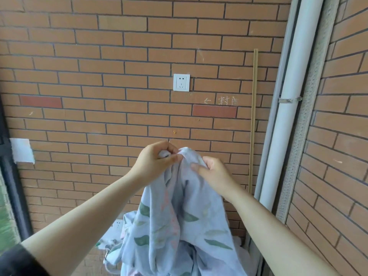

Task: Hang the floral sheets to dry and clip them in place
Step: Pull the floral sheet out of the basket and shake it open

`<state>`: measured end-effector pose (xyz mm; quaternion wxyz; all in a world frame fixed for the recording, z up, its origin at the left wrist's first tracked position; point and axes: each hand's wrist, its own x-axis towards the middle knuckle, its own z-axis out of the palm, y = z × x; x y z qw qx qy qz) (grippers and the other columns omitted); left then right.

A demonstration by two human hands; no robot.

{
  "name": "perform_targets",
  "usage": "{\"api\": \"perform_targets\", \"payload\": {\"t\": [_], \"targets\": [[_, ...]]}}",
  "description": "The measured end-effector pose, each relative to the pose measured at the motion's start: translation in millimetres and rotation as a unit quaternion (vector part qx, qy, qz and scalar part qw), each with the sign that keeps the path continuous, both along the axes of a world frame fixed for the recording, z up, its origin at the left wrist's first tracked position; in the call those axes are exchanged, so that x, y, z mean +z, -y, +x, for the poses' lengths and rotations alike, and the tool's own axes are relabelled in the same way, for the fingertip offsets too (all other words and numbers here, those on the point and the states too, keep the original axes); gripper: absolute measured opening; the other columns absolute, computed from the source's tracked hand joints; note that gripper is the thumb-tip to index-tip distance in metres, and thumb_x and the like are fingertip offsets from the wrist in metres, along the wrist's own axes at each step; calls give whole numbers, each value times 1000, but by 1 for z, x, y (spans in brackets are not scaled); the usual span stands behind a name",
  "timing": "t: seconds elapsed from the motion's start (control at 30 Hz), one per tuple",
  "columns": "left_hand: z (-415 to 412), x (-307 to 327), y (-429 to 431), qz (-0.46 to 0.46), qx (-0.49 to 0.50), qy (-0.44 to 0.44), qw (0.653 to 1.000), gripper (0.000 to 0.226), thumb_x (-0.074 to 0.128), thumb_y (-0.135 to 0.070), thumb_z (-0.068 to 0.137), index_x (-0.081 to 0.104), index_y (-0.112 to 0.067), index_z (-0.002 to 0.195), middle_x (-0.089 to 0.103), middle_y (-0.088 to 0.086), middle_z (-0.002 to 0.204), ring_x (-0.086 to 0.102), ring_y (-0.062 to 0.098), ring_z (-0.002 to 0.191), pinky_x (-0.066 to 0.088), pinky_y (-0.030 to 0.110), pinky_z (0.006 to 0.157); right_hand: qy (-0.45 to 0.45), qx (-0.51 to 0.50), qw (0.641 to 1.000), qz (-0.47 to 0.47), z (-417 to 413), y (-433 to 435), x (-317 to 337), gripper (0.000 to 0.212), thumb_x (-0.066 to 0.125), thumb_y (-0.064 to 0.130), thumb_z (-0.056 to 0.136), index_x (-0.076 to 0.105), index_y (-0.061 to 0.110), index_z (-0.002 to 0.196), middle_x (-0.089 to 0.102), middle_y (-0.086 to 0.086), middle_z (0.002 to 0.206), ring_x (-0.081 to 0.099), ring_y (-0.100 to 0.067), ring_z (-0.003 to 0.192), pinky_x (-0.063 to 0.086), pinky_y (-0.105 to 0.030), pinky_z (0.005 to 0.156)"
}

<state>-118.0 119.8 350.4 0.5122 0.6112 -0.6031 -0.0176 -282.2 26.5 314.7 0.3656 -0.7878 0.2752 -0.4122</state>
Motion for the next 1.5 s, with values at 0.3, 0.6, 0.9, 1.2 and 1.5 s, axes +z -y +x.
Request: {"api": "perform_targets", "payload": {"t": [0.3,0.6,0.9,1.2,1.5], "targets": [[16,4,2,79,26,33,996,29,78,-39,74,66,-14,62,46,-10,43,38,5,41,27,16,39,111,-190,969,-116,-77,21,55,42,53,22,98,33,11,63,22,4,59,22,-6,51,19,-24,49],[10,21,9,148,42,-15,988,51,62,-61,78,44,-16,61,36,-1,58,33,16,53,22,28,51,100,-209,960,-157,-88,10,95,45,54,25,97,32,11,61,22,5,56,23,-7,50,19,-25,49],[-3,35,-58,86,43,-99,990,49,63,-53,76,33,-17,63,32,-1,60,30,17,55,20,28,52,101,-271,945,-155,-99,-52,115,50,55,31,96,24,20,57,21,10,49,23,-13,51,20,-31,53],[-82,109,-236,-56,112,-83,989,54,63,-37,87,43,-14,43,32,-9,39,28,15,48,21,27,45,133,-237,930,-248,-177,-209,168,49,53,31,96,24,18,59,19,5,52,19,-9,46,15,-27,47],[-150,140,-377,-99,143,-62,983,47,66,-40,84,35,-18,56,30,-2,57,28,16,50,21,27,47,129,-225,915,-309,-238,-330,205,48,53,32,96,27,15,59,20,1,52,20,-16,51,15,-33,51]]}}
